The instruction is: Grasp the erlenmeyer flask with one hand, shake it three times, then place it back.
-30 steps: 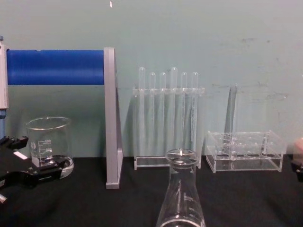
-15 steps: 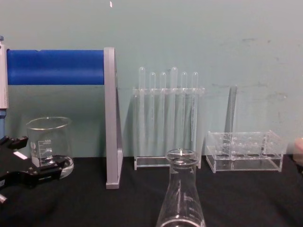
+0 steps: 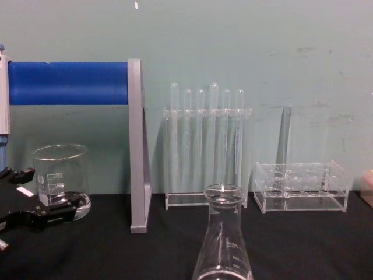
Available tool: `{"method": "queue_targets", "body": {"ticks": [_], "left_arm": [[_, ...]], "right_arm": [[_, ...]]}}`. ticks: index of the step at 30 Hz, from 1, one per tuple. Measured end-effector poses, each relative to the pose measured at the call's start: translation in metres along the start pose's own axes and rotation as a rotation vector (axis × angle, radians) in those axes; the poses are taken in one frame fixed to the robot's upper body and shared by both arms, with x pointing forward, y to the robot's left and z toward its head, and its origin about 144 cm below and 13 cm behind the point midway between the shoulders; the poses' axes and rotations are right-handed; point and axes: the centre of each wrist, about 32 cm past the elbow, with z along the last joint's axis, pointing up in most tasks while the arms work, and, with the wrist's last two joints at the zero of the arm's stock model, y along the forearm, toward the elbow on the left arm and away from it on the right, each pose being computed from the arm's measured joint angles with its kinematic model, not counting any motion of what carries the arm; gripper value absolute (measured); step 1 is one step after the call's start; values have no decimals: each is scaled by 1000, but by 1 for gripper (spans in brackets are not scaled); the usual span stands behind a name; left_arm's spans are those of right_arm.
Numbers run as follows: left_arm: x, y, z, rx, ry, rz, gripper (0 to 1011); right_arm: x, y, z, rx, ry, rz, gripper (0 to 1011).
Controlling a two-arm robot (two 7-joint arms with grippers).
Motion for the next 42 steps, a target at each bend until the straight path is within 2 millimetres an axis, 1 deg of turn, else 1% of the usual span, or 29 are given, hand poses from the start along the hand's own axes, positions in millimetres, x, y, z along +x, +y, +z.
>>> {"method": "queue_targets", "body": {"ticks": [4, 10, 15, 20, 22, 27, 30, 37, 42], "left_arm": [[0, 0, 0, 0, 0, 0, 1001], [0, 0, 0, 0, 0, 0, 1001], [0, 0, 0, 0, 0, 0, 1001], [0, 0, 0, 0, 0, 0, 1001], [0, 0, 0, 0, 0, 0, 1001], [0, 0, 0, 0, 0, 0, 1001], [0, 0, 0, 0, 0, 0, 1001], [0, 0, 0, 0, 0, 0, 1001], [0, 0, 0, 0, 0, 0, 1001]], "right_arm": [[-1, -15, 7, 14, 55, 71, 1003], [-2, -30, 13, 39, 129, 167, 1003], [-6, -35, 15, 62, 143, 238, 1003], [-12, -36, 17, 88, 144, 317, 1002], [-16, -33, 19, 105, 147, 369, 1003], [-20, -27, 20, 120, 171, 431, 1002], [-24, -18, 20, 122, 197, 481, 1003], [-30, -3, 19, 123, 198, 529, 1003], [-36, 11, 18, 116, 184, 559, 1002]]}}
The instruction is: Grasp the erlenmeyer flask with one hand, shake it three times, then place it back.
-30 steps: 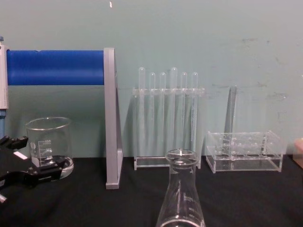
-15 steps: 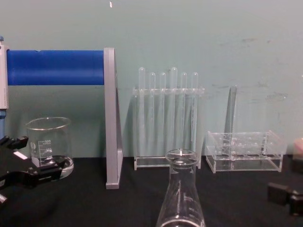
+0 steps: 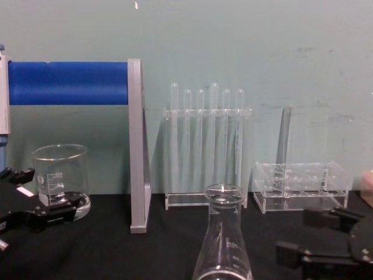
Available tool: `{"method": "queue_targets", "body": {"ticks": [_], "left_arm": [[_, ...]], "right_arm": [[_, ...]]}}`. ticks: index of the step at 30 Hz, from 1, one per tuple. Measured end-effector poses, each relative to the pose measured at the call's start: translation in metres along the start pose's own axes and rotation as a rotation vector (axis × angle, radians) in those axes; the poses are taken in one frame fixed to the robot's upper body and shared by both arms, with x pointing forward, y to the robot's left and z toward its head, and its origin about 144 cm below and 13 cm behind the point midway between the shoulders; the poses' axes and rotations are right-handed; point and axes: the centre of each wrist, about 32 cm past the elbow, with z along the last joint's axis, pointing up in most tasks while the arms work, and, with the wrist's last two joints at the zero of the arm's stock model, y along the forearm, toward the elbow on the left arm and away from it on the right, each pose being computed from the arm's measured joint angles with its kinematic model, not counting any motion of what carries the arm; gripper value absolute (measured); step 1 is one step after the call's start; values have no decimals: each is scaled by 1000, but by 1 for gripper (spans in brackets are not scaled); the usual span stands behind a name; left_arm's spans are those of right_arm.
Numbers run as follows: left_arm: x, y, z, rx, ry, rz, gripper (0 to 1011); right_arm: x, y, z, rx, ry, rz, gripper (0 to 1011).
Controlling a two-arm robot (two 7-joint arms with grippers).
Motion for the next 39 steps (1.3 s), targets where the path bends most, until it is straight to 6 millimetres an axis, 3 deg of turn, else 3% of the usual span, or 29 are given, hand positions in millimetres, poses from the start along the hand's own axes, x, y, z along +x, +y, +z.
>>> {"method": "queue_targets", "body": {"ticks": [19, 39], "left_arm": [[0, 0, 0, 0, 0, 0, 1001], [0, 0, 0, 0, 0, 0, 1001]], "right_arm": [[27, 57, -2, 6, 35, 52, 1002], [35, 84, -2, 10, 30, 125, 1003]]}}
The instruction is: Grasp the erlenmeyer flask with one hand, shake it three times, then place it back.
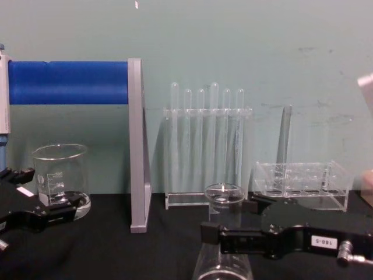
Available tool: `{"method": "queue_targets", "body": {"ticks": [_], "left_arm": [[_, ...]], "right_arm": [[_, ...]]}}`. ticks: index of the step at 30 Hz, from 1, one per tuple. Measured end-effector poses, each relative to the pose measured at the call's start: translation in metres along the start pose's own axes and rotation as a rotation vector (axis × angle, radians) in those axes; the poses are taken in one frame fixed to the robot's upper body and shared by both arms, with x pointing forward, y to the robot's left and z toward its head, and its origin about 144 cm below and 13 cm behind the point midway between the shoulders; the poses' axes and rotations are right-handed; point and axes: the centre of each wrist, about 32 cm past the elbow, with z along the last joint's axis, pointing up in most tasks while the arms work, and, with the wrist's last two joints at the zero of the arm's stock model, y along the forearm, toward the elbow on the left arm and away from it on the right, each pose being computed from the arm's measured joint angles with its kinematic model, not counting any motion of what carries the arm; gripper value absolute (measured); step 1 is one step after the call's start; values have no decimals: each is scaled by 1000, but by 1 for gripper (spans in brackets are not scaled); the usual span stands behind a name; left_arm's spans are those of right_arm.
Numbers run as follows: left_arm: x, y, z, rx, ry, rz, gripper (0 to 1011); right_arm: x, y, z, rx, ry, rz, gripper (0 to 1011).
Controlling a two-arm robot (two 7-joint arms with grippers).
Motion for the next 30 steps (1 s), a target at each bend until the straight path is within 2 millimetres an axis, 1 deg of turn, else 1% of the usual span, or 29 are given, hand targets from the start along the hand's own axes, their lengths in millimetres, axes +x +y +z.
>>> {"method": "queue_targets", "body": {"ticks": [17, 30], "left_arm": [[0, 0, 0, 0, 0, 0, 1001], [0, 0, 0, 0, 0, 0, 1001]], "right_arm": [[-5, 5, 0, -9, -41, -33, 1003], [-6, 5, 0, -12, -46, -35, 1002]]}}
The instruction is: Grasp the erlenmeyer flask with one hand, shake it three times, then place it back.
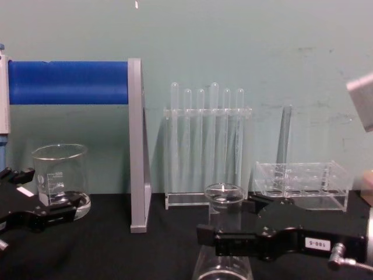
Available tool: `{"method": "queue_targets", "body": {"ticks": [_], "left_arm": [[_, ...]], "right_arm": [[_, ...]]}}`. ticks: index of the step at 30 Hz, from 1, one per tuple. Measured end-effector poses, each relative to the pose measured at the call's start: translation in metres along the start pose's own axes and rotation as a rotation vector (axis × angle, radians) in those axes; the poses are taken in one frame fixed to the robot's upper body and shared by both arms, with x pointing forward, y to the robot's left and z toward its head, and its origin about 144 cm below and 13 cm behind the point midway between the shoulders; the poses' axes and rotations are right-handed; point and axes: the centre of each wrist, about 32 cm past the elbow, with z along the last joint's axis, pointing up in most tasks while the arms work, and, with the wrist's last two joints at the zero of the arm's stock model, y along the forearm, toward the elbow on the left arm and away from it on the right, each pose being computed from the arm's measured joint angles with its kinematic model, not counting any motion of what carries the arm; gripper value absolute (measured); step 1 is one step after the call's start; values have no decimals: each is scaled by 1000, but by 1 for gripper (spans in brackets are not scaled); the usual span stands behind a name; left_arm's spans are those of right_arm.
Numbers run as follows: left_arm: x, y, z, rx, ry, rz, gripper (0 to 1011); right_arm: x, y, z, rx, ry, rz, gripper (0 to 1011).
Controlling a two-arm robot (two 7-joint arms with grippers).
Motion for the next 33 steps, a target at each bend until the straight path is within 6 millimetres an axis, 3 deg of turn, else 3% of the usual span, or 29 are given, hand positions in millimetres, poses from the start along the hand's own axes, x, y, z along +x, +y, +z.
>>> {"method": "queue_targets", "body": {"ticks": [17, 23, 33], "left_arm": [[0, 0, 0, 0, 0, 0, 1001], [0, 0, 0, 0, 0, 0, 1001], [0, 0, 0, 0, 0, 0, 1001]], "right_arm": [[1, 0, 0, 1, 2, 1, 978], [1, 0, 0, 1, 2, 1, 844], [1, 0, 0, 2, 3, 1, 518]]}}
